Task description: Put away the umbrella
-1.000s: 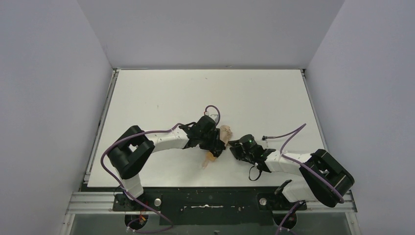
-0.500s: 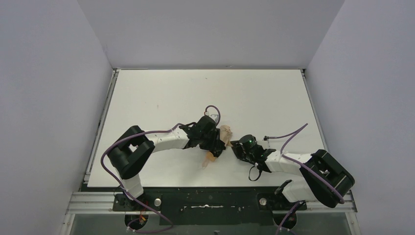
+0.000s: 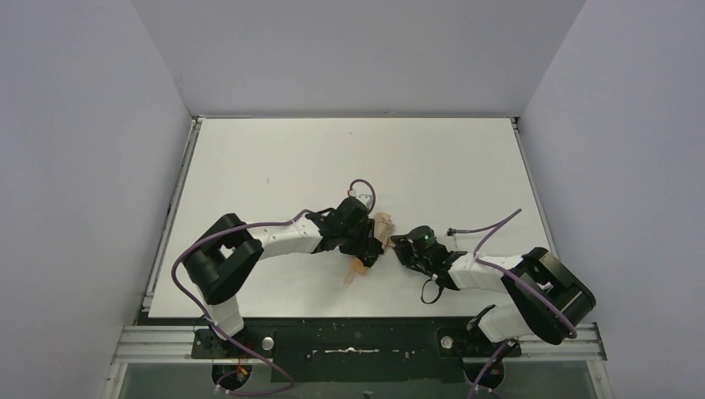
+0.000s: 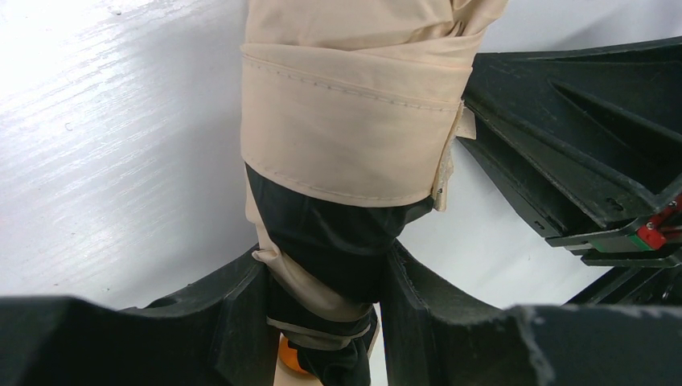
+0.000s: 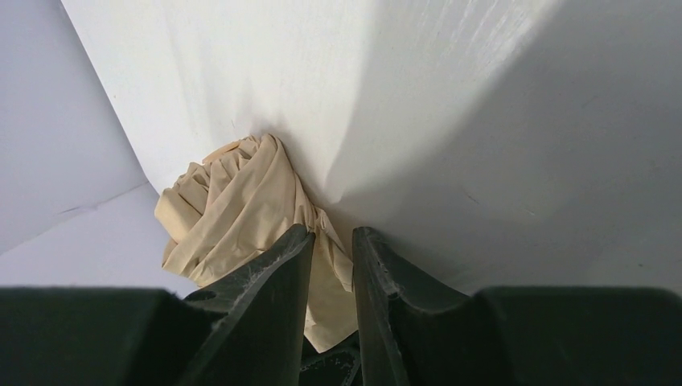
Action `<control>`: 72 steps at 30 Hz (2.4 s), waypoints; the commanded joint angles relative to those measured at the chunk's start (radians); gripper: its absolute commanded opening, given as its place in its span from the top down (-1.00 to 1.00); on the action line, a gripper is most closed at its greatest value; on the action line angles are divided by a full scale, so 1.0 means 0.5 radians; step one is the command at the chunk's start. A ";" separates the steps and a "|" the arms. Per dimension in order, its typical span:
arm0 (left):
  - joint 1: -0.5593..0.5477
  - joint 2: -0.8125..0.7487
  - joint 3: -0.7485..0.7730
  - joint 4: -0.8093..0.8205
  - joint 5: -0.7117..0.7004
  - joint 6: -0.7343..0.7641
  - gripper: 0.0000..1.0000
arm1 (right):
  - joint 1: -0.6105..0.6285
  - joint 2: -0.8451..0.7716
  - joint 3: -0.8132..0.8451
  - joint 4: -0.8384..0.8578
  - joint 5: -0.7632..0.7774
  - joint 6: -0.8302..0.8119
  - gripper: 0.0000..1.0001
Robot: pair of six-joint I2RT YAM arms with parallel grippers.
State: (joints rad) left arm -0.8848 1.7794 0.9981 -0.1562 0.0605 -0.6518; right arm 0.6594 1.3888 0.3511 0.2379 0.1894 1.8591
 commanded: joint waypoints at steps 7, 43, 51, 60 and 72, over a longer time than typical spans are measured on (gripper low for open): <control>-0.027 0.135 -0.042 -0.309 -0.102 0.025 1.00 | -0.079 0.046 -0.018 0.079 -0.040 -0.140 0.45; -0.031 0.201 0.121 -0.633 -0.433 -0.003 1.00 | -0.285 -0.329 -0.219 0.313 -0.247 -0.773 1.00; -0.030 0.212 0.140 -0.658 -0.470 -0.002 1.00 | -0.347 -0.814 -0.259 -0.073 -0.230 -0.995 1.00; -0.071 0.235 0.150 -0.642 -0.499 0.079 1.00 | -0.362 -0.971 -0.265 0.215 -0.493 -1.089 1.00; -0.169 0.320 0.199 -0.657 -0.547 0.122 1.00 | -0.342 -0.828 -0.153 0.728 -0.646 -0.919 1.00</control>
State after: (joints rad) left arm -0.9787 1.8534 1.1336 -0.2901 -0.0372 -0.6228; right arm 0.4904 0.9840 0.1963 0.2836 -0.0917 1.3510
